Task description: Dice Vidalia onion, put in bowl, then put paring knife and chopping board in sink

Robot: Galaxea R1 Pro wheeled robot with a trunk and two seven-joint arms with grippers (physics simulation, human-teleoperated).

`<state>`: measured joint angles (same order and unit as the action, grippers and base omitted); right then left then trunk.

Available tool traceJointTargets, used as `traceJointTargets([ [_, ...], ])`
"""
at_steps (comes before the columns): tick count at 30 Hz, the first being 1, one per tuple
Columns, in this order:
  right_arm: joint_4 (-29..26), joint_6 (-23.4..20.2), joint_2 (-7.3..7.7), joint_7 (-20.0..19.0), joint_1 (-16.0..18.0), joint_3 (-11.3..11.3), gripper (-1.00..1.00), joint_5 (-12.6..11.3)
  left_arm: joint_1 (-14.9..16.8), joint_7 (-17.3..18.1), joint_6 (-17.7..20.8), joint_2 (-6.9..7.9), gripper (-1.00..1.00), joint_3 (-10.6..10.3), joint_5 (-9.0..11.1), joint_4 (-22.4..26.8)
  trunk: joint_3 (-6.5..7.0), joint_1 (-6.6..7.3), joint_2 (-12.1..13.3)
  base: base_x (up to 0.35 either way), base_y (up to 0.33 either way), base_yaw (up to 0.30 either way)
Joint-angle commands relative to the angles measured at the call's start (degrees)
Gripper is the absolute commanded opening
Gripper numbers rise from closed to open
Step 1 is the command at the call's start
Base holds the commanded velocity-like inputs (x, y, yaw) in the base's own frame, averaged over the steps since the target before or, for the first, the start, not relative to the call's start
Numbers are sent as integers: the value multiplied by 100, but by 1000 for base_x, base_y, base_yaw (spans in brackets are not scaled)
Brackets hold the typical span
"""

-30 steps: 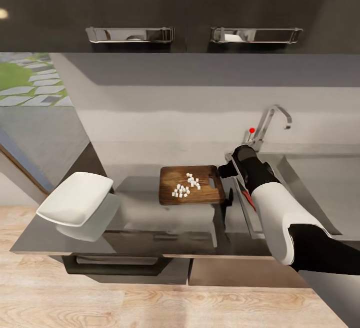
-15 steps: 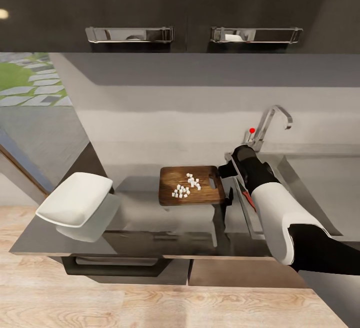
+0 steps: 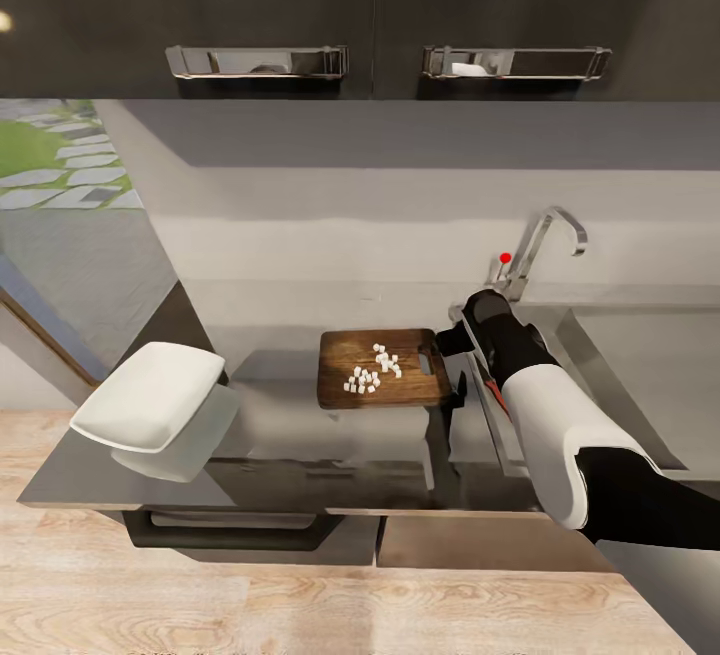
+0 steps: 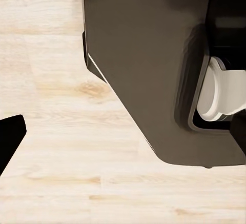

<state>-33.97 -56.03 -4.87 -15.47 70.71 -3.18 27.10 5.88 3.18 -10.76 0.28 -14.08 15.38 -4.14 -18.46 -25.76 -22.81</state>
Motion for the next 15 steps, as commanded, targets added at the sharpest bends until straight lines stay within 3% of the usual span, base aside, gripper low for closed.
traceJointTargets([
  [1, -4, -14, -10, -45, 5, -33, 100, 59, 9, 33, -40, -1, 100, -43, 60, -24, -18, -3, -11, 0, 0, 0],
  [15, -4, -14, -14, -50, 5, -33, 100, 59, 9, 33, -40, -1, 100, -43, 62, -22, -57, -3, -11, 0, 0, 0],
])
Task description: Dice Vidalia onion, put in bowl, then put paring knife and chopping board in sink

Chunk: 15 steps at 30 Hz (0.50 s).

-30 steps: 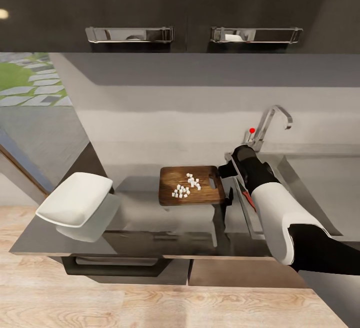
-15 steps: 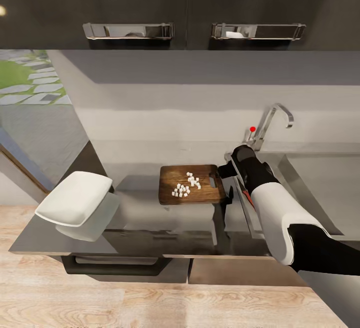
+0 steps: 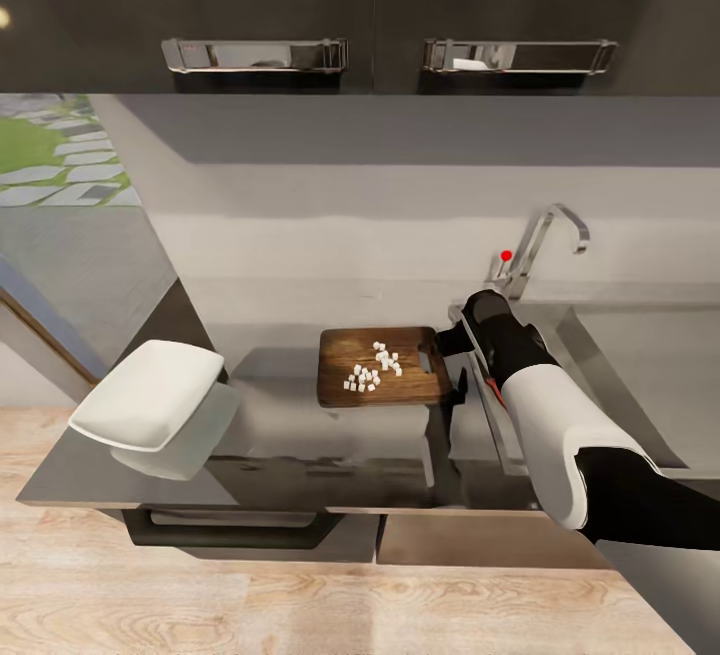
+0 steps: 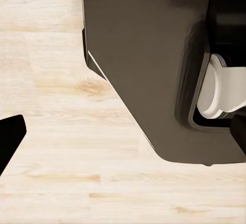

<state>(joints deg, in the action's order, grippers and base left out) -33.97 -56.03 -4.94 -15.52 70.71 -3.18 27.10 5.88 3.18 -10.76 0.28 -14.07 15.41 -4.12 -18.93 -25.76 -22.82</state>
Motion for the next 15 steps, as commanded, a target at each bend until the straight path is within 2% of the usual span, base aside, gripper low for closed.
traceJointTargets([
  [1, -5, -14, -7, -45, 4, -33, 100, 59, 9, 33, -40, -1, 100, -43, 59, -23, -16, -3, -11, 0, 0, 0],
  [15, 4, -14, -7, -45, 4, -33, 100, 59, 9, 33, -40, -1, 100, -43, 59, -28, -101, -3, -11, 0, 0, 0],
])
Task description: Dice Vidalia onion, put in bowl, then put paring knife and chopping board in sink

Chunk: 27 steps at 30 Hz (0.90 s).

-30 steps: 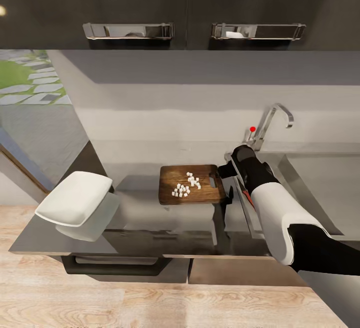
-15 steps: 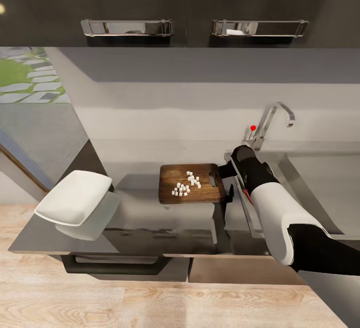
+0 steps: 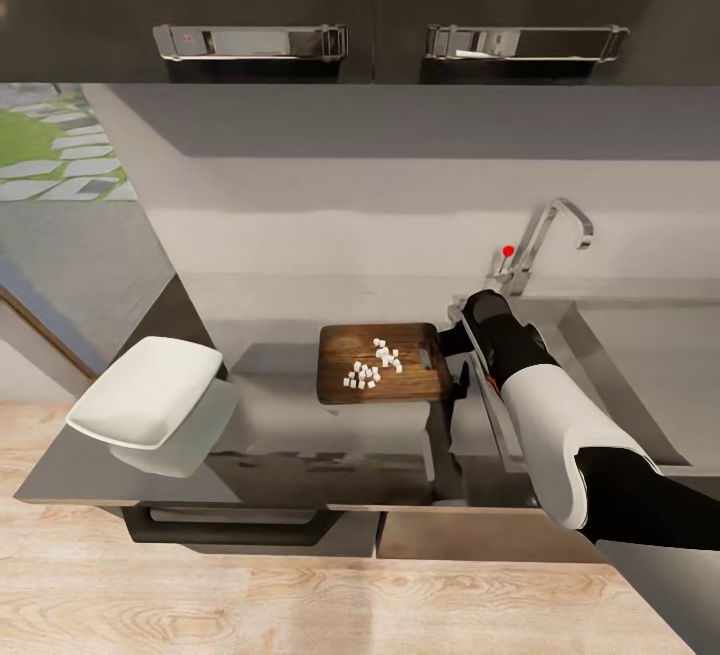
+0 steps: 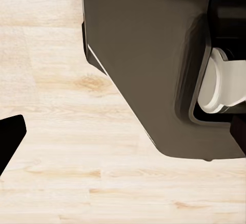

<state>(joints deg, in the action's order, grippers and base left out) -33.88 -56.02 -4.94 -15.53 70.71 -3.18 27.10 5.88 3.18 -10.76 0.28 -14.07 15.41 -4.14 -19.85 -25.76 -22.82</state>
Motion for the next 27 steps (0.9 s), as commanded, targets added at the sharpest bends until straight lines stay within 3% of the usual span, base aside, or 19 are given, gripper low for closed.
traceJointTargets([
  [1, -6, -14, -7, -45, 4, -33, 100, 59, 9, 33, -40, -1, 100, -43, 59, -25, -10, -3, -10, 0, 0, 0],
  [27, -5, -14, -7, -41, 4, -26, 100, 59, 9, 33, -40, -1, 100, -43, 59, -21, -44, -3, -10, 0, 13, 0],
])
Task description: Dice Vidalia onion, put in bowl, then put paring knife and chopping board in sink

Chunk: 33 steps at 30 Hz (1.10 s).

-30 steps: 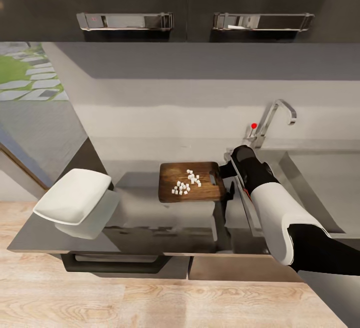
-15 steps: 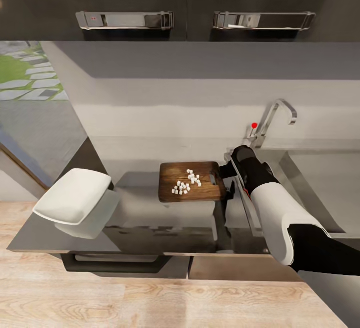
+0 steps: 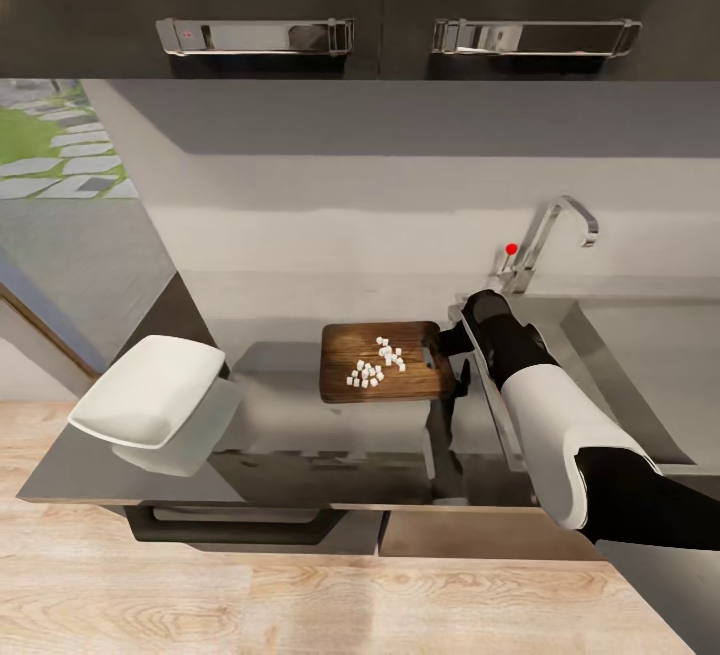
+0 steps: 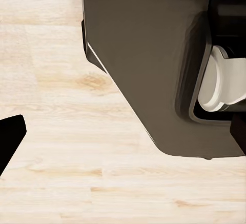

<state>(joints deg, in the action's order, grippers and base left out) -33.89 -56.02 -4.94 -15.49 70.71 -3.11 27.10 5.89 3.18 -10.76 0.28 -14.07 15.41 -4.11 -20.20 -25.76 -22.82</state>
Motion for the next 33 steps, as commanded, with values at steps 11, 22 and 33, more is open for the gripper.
traceJointTargets([
  [11, -4, -14, -7, -42, 4, -34, 100, 59, 9, 33, -40, -1, 100, -43, 59, -27, -63, -3, -10, 0, 0, 0],
  [22, -4, -14, -7, -42, 4, -33, -100, 64, 9, 33, -40, -1, 100, -43, 59, -27, -98, -3, -10, 0, 0, 0],
  [33, -4, -14, -4, -42, 4, -40, -100, 60, 9, 33, -40, -1, 100, -43, 59, -27, -98, -3, -10, 0, 0, 0],
])
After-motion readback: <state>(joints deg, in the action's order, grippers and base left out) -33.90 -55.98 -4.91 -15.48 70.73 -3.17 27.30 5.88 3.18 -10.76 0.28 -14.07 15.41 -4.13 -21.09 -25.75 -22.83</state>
